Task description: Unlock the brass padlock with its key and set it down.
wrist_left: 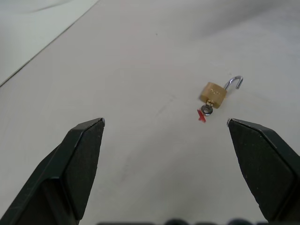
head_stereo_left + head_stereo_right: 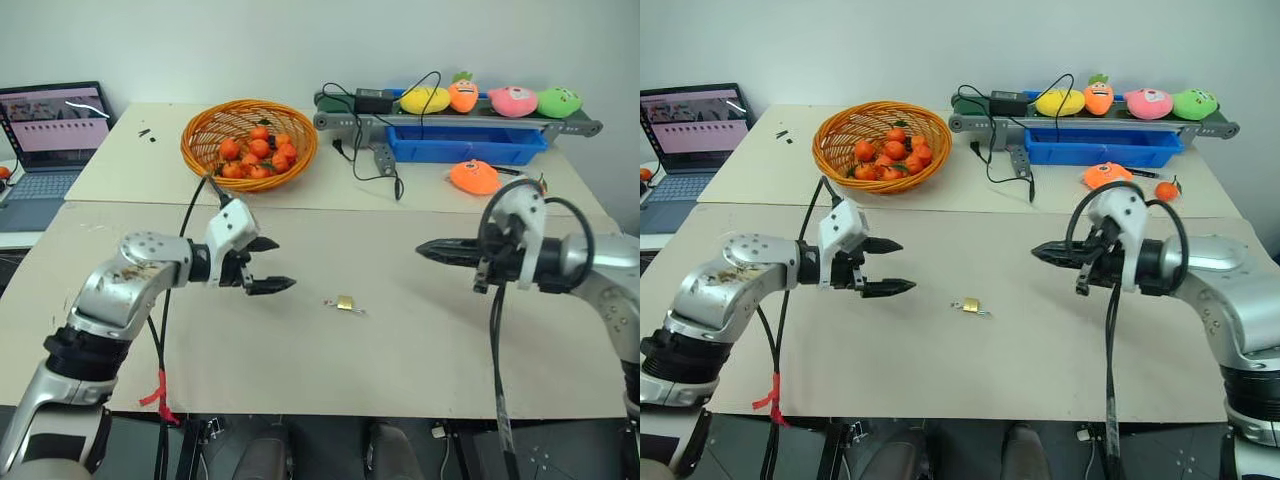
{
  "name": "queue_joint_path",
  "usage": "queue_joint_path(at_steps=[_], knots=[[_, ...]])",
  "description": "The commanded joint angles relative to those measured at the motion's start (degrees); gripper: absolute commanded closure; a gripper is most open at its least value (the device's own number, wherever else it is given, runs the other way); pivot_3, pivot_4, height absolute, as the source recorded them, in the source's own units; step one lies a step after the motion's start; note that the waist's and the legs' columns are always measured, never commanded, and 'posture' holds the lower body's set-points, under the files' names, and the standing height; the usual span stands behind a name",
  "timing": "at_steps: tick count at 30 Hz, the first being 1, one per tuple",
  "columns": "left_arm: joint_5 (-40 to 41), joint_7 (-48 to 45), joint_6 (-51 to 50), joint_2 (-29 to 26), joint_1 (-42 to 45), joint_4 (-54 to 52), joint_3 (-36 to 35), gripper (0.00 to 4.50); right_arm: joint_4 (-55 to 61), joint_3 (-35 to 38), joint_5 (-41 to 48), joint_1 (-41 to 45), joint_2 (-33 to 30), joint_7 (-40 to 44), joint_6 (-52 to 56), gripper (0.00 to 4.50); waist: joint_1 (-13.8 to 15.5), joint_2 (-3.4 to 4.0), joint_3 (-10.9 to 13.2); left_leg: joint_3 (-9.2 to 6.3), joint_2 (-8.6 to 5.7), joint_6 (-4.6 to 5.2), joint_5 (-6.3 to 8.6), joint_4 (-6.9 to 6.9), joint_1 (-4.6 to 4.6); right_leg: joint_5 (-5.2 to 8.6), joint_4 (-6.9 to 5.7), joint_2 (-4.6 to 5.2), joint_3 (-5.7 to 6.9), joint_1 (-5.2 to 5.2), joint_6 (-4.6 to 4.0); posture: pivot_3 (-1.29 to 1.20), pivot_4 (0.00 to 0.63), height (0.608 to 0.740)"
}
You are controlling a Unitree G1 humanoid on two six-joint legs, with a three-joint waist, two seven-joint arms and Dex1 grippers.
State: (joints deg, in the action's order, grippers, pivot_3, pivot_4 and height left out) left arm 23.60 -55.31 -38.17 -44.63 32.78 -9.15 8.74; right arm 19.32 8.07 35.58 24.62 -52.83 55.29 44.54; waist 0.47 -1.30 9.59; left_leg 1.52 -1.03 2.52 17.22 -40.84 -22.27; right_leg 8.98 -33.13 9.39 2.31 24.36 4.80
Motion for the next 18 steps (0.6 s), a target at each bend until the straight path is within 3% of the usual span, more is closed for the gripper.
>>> queue_joint_path(at_steps=[1,18], knots=[[0.1,1.6,1.6,1.3,0.6,-4.1,-2.6,0.01,2.2,2.1,0.1,-1.0,0.2,-0.9,-1.7,4.5,0.1,0.0,0.0,0.02,-0.01,-0.03,-0.02,0.0,-0.01,0.0,0.02,0.01,0.0,-0.01,0.0,0.0,0.15,0.74],[5.1,0.4,-3.1,3.3,0.2,-7.4,-4.4,0.01,5.5,1.3,-0.5,-4.3,1.6,-3.1,-3.6,4.5,0.1,0.0,0.0,0.02,-0.02,-0.24,-0.14,-0.09,-0.02,0.0,0.0,0.01,-0.01,-0.03,0.01,0.0,0.15,0.74]])
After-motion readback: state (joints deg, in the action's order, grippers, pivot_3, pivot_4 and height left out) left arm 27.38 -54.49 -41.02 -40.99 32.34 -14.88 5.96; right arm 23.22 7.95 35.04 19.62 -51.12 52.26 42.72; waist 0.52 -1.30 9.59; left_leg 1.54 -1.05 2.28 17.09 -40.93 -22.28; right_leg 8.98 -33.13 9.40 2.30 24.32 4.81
